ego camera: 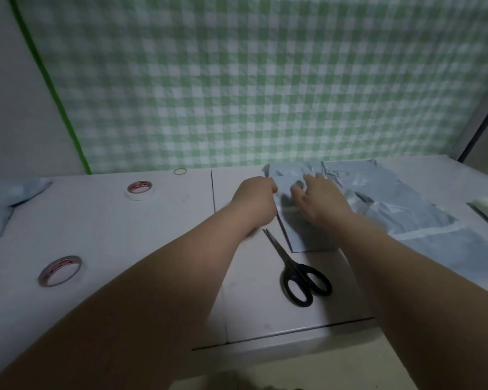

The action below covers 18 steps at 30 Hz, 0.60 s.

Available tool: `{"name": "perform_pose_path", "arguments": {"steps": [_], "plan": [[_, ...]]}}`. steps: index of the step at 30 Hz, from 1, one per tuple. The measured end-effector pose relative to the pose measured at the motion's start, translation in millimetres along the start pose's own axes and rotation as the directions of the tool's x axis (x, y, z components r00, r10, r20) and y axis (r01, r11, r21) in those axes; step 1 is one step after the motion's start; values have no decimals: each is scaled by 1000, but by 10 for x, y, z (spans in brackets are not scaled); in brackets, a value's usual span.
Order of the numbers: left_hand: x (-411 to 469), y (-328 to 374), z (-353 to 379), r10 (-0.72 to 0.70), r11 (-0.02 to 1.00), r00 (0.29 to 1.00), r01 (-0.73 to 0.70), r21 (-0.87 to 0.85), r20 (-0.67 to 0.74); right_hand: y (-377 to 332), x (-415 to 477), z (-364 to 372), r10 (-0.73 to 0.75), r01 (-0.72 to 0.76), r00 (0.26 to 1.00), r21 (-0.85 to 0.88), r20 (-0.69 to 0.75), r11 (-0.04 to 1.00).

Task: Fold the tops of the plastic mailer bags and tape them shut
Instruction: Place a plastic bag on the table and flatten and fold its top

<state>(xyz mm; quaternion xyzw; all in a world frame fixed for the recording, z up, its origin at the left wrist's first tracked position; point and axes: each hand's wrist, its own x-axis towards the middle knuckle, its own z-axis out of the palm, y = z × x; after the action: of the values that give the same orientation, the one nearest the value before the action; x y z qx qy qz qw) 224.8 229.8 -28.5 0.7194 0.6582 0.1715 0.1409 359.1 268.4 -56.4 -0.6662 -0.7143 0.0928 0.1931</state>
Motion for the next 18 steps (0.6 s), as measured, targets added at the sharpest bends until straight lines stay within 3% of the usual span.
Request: {"name": "perform_pose_path", "arguments": {"steps": [5,10,15,18], "plan": [[-429,-441,-306,-15,998,988,5,-63,-151,-698,-371,-80,-172,188,973,95,-156,977],[-882,-1207,-626,-216,970,948,236,62,-232,-1303,-704,70,-269,283,958,169,-103,944],[-1295,-1954,-971,-409,875,822,477,86,-397,-1804,-968,303,-326,321,945,221,-16,921],[-1505,-2334,-1153,-549,773,730,628,83,-408,-2026,-1084,414,-341,324,939,229,37,918]]}}
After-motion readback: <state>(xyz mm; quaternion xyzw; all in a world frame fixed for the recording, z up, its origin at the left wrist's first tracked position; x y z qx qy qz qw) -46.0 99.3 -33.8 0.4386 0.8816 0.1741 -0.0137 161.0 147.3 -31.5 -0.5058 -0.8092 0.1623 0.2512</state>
